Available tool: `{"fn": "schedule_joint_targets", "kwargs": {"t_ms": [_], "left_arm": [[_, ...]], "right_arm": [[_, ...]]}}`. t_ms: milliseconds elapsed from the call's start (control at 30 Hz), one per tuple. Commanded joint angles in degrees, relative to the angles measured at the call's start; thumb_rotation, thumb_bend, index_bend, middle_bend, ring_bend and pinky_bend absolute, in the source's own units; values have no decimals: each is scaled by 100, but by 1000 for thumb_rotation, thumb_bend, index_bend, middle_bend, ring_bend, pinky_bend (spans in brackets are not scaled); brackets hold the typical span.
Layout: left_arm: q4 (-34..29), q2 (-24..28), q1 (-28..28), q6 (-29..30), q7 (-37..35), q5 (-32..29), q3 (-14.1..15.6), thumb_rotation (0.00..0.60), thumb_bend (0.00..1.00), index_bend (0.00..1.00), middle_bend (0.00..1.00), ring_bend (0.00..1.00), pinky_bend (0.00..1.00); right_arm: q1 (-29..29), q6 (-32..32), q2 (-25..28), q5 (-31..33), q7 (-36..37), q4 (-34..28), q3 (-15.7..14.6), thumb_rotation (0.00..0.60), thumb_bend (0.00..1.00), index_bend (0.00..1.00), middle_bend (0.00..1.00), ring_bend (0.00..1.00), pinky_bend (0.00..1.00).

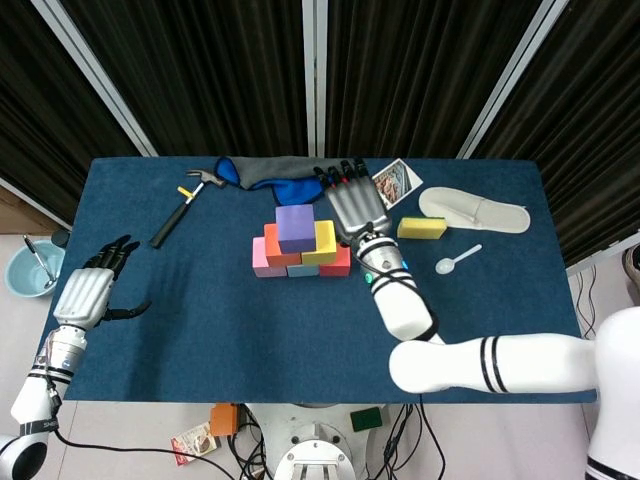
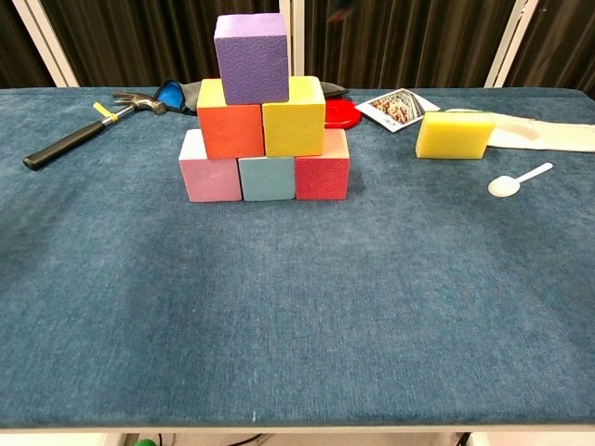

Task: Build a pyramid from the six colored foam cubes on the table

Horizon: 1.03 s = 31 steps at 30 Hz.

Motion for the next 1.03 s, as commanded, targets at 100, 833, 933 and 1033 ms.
{"fn": "schedule_joint_targets", "kwargs": {"t_ms": [100, 833, 933, 1033], "left_arm": [[417, -139, 249, 612, 19, 161, -61, 558, 154, 84, 26, 61, 198], [328, -255, 1276, 1925, 226, 1021, 571, 600, 154, 86, 26, 61, 186], [289, -303, 1342, 1952, 281, 1043, 598, 600, 154, 86, 27, 61, 184], [290, -345, 1393, 1997, 297, 1067, 593, 600, 154, 86, 26, 61, 185]], "right_arm": [[-2360, 544, 1362, -3385, 2162, -957, -1363, 600, 191, 44, 91, 15, 0], [-6432, 2813, 543, -7450, 6247, 2238, -2928, 600, 214, 0, 0, 0, 0], [-6562, 2795, 427, -7536, 6214, 2367, -2854, 600, 215, 0, 0, 0, 0], [-6645, 2706, 346, -7611, 6210, 2405, -2798, 600, 215, 0, 0, 0, 0]]}}
